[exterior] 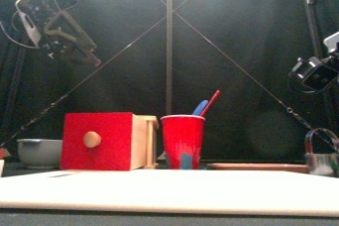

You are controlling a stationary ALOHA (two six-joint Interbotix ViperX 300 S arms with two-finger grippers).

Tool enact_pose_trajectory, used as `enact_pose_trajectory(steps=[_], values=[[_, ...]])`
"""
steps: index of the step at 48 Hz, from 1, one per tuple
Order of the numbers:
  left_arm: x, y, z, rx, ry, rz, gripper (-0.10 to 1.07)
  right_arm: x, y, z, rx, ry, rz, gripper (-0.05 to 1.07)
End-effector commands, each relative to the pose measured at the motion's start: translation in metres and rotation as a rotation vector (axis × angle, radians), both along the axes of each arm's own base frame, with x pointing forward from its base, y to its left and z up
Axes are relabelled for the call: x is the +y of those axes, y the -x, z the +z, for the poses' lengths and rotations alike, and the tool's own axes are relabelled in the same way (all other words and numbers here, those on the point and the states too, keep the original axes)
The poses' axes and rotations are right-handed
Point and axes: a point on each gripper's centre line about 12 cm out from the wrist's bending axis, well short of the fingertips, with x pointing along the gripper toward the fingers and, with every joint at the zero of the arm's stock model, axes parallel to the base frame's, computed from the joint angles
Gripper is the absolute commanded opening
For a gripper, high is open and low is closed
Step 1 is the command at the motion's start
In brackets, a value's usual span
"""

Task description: Put carrot into open drawer

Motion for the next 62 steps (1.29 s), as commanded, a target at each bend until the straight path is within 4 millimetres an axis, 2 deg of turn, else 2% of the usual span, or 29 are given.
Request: enact_pose_trajectory(steps=[1,19,32,36,41,47,56,62], values=[[-0.002,-0.002,0.006,-0.036,-0.011,-0.02,0.86,0.005,-0.005,0.001,-0.028,-0.009,-0.002,0.86],[-0.004,0.0,0.001,-0.049,-0.02,-0.039,0.86,0.012,-0.022,-0.024,0.054,0.009,-0.037,0.84],[-0.004,0.001,-0.003,-0.039,-0.015,-0.036,0.86,0.02,-0.032,-0.024,0.055,0.014,-0.013,0.68],[-0.004,0.002,-0.005,-0.034,-0.013,-0.037,0.86,0.021,-0.035,-0.02,0.036,0.016,-0.002,0.67],[-0.004,0.002,-0.005,-0.033,-0.013,-0.036,0.86,0.02,-0.044,-0.006,-0.021,0.038,0.029,0.67],[-0.003,0.002,-0.005,-0.033,-0.012,-0.034,0.86,0.012,-0.061,0.026,-0.15,0.104,0.089,0.67],[-0.001,0.003,-0.006,-0.034,0.001,-0.017,0.86,-0.022,-0.096,0.08,-0.366,0.297,0.154,0.67],[0.002,0.003,-0.006,-0.033,0.004,-0.007,0.86,-0.052,-0.117,0.103,-0.452,0.433,0.156,0.67]])
